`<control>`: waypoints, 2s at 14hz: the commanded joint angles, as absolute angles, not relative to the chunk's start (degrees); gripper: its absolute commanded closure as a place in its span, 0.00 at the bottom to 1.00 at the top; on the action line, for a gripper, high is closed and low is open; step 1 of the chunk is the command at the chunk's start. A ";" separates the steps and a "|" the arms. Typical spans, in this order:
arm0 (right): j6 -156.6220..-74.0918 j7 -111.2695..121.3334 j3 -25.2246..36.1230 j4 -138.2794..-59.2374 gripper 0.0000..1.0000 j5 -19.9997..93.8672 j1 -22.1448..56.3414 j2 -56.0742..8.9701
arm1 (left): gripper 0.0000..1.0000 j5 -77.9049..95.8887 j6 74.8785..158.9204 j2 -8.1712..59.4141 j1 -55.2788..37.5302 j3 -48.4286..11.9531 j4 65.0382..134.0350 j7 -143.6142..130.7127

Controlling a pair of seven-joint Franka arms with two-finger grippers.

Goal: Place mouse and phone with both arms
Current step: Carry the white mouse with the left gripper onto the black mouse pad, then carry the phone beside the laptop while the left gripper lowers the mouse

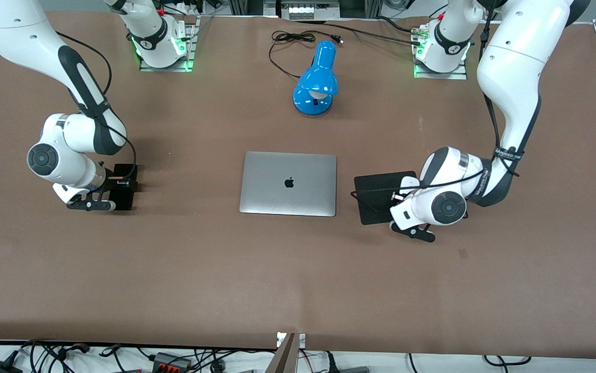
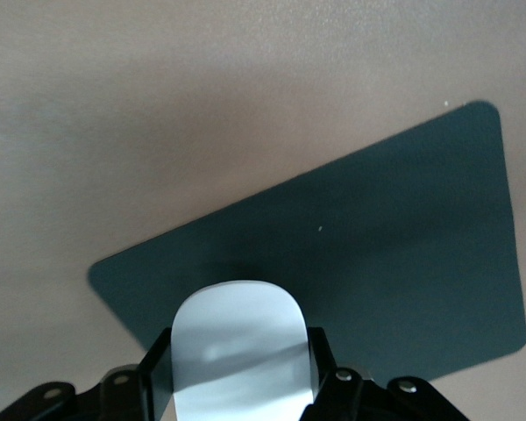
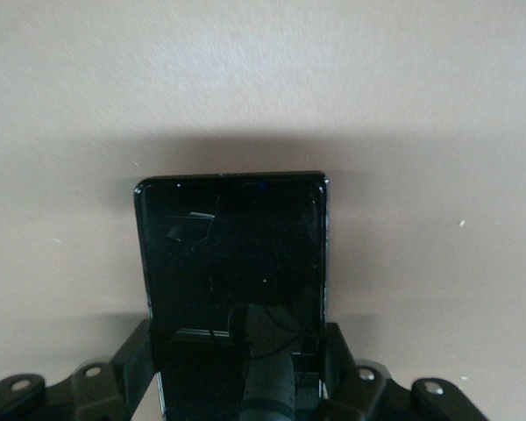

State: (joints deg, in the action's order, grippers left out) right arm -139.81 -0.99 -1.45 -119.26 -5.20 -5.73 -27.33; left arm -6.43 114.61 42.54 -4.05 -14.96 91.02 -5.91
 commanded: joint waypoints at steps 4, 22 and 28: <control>-130.25 -2.79 -8.25 -110.22 0.78 -4.31 -5.01 -25.75 | 0.68 -5.36 117.42 44.03 -5.89 -14.77 90.79 -10.20; -131.31 -28.48 -10.90 -106.61 0.77 -4.48 13.44 -33.05 | 0.00 -3.08 115.14 40.61 -2.38 -14.59 89.83 -9.67; -133.50 -30.15 -10.81 -106.96 0.77 -4.48 15.47 -34.71 | 0.00 -2.99 114.96 39.55 3.77 -14.68 89.82 4.90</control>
